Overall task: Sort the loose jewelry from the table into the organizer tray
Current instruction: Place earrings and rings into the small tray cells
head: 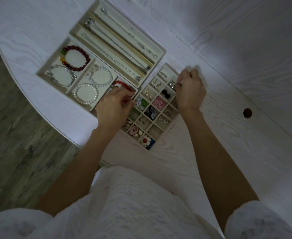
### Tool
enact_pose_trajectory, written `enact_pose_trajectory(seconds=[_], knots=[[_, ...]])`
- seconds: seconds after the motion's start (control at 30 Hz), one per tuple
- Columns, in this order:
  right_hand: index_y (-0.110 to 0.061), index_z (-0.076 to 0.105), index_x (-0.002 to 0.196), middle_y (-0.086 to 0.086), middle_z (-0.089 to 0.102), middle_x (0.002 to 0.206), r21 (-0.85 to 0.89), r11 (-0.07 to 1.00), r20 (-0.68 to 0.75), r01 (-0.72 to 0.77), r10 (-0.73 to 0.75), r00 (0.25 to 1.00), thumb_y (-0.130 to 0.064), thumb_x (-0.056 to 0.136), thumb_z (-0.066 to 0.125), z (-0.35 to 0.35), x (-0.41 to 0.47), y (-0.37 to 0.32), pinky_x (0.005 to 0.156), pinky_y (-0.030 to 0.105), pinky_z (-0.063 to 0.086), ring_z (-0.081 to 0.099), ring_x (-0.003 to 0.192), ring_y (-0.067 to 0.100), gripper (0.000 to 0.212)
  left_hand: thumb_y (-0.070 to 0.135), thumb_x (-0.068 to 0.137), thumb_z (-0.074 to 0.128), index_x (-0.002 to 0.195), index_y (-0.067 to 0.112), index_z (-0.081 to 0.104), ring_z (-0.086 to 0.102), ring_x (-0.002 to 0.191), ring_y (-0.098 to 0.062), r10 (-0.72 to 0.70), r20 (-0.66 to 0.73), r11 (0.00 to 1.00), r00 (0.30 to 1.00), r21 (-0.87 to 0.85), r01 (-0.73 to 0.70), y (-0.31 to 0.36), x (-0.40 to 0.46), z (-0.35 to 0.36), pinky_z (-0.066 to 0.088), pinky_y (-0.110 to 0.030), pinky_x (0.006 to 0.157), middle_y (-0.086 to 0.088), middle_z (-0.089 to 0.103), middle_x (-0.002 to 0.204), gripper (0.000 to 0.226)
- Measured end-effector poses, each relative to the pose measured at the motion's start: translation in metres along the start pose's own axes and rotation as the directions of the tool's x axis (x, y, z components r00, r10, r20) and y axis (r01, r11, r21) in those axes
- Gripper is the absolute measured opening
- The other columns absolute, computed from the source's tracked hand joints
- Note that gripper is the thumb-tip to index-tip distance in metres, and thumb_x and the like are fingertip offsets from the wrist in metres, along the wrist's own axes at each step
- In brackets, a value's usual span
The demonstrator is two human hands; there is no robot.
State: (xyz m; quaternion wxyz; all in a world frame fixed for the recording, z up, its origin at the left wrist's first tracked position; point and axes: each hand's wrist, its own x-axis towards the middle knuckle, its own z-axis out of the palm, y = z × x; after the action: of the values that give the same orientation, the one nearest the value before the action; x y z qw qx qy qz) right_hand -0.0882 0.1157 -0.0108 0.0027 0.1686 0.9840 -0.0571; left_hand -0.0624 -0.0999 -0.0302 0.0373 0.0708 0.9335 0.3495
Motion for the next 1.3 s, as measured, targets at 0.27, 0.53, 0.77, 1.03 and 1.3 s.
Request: enact_pose_trajectory(seconds=[0.27,0.53,0.77,1.03,1.3], knots=[[-0.011,0.07,0.092,0.008,0.057,0.101,0.127,0.991,-0.06,0.041,-0.034,0.998,-0.01,0.087,0.058,-0.005,-0.005,0.015,0.062,0.023,0.035,0.058,0.082,0.02,0.013,0.029,0.083,0.07,0.1,0.022,0.07,0.062,0.076,-0.016,0.008,-0.004,1.0,1.0,0.004,-0.008,0.0,0.0,0.0,0.046,-0.026,0.053,0.004,0.066,0.09,0.018],[-0.012,0.072,0.1,0.01,0.055,0.098,0.099,0.99,-0.035,0.099,-0.096,0.995,-0.015,0.085,0.052,-0.004,-0.019,0.019,0.06,0.024,0.03,0.054,0.08,0.023,0.025,0.028,0.083,0.07,0.1,0.021,0.07,0.062,0.075,-0.015,0.024,-0.013,1.0,1.0,0.0,-0.024,0.0,0.0,0.0,0.045,-0.024,0.055,0.002,0.067,0.091,0.018],[-0.009,0.073,0.092,0.009,0.056,0.096,0.028,0.993,-0.028,0.112,-0.111,0.993,-0.016,0.086,0.053,-0.004,-0.013,0.013,0.058,0.024,0.031,0.055,0.079,0.023,0.023,0.029,0.083,0.071,0.101,0.021,0.071,0.062,0.074,-0.015,0.015,-0.012,1.0,1.0,-0.005,-0.015,-0.001,0.0,0.001,0.05,-0.028,0.055,0.004,0.067,0.09,0.019],[-0.008,0.072,0.09,0.007,0.06,0.097,-0.229,0.966,0.03,0.118,-0.114,0.993,-0.004,0.085,0.058,-0.001,-0.003,0.007,0.058,0.023,0.031,0.056,0.08,0.019,0.016,0.028,0.083,0.07,0.102,0.021,0.071,0.062,0.076,-0.016,0.012,-0.011,1.0,1.0,-0.021,-0.013,-0.001,-0.001,0.001,0.051,-0.03,0.055,0.003,0.067,0.091,0.02],[-0.011,0.074,0.077,0.006,0.06,0.075,-0.077,0.978,-0.185,0.193,-0.204,0.961,-0.01,0.073,0.073,-0.006,-0.019,0.016,0.052,0.016,0.029,0.057,0.058,0.018,0.004,0.028,0.082,0.071,0.1,0.021,0.07,0.062,0.075,-0.016,0.011,-0.013,1.0,1.0,-0.023,-0.011,-0.001,-0.001,0.001,0.048,-0.028,0.054,0.003,0.066,0.091,0.019]])
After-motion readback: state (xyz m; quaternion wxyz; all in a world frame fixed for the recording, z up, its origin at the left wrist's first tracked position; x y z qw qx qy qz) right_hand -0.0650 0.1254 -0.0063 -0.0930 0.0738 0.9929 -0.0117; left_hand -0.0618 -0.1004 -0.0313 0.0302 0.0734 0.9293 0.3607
